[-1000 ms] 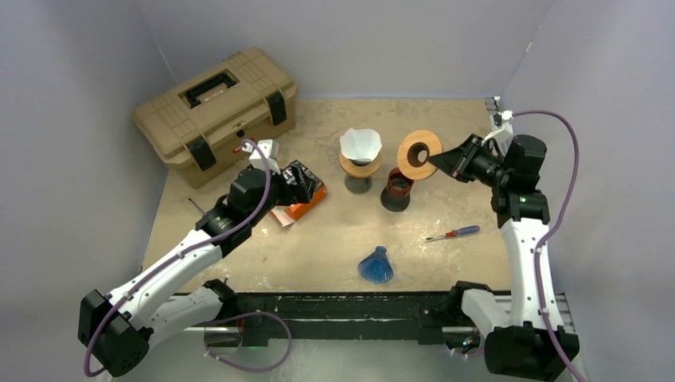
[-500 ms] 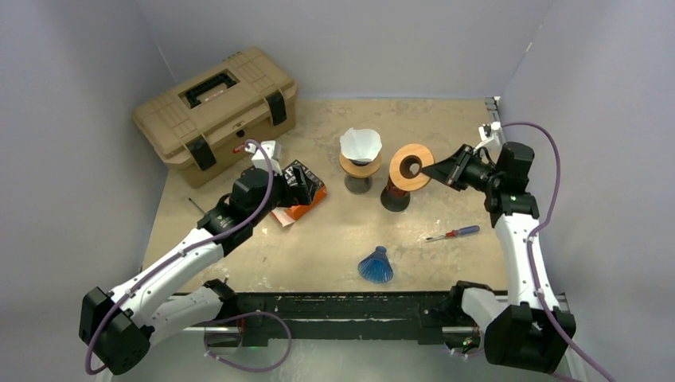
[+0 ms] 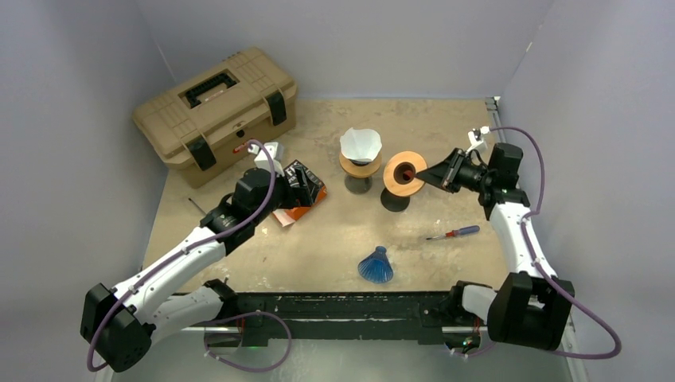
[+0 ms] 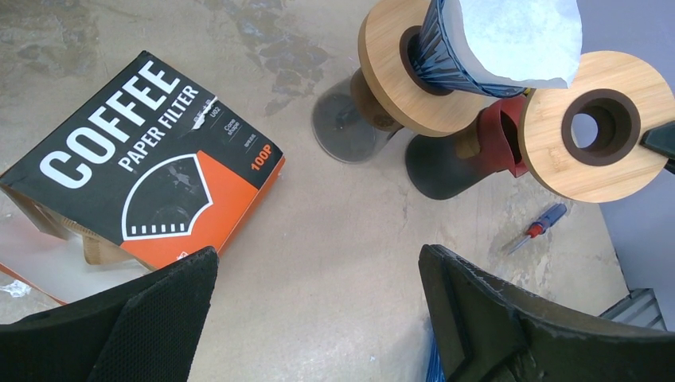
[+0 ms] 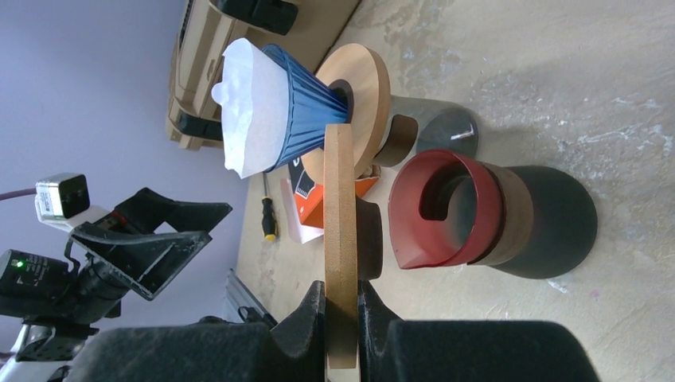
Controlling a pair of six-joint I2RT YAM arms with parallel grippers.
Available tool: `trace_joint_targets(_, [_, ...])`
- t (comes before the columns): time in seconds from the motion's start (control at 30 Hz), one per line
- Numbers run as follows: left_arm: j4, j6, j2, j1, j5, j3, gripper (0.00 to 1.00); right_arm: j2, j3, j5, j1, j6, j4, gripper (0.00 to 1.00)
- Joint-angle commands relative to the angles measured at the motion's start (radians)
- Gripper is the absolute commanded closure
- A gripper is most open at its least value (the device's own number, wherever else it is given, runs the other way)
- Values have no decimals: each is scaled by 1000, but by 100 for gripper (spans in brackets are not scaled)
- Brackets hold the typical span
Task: Place the coffee filter in the dripper
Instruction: Place the dripper holder onto the coffee server.
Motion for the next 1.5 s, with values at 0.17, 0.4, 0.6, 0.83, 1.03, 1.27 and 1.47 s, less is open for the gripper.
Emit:
trace_joint_targets(0.17, [34,-18,19,3,24,2,4,60,3,-91,-4,3,129,100])
trace_joint_targets(0.4, [46,-26,43,3,45,3,5,89,-10,-75,-4,-7,136,100])
trace_joint_targets(0.6, [27,-17,35,3,34,7,5,132,-16,-88,-4,3,166,100])
trace_joint_targets(0.83, [24,-12,42,3,41,14,5,162,2,-64,-5,-21,150,99])
trace_joint_targets(1.03, [18,-9,51,3,41,21,5,167,16,-27,-5,-56,110,72])
trace_joint_targets(1.27, [11,-8,54,3,48,28,5,165,17,7,-4,-65,96,58])
trace_joint_targets(1.47, [-2,-5,42,3,47,31,5,159,45,64,-5,-94,50,52])
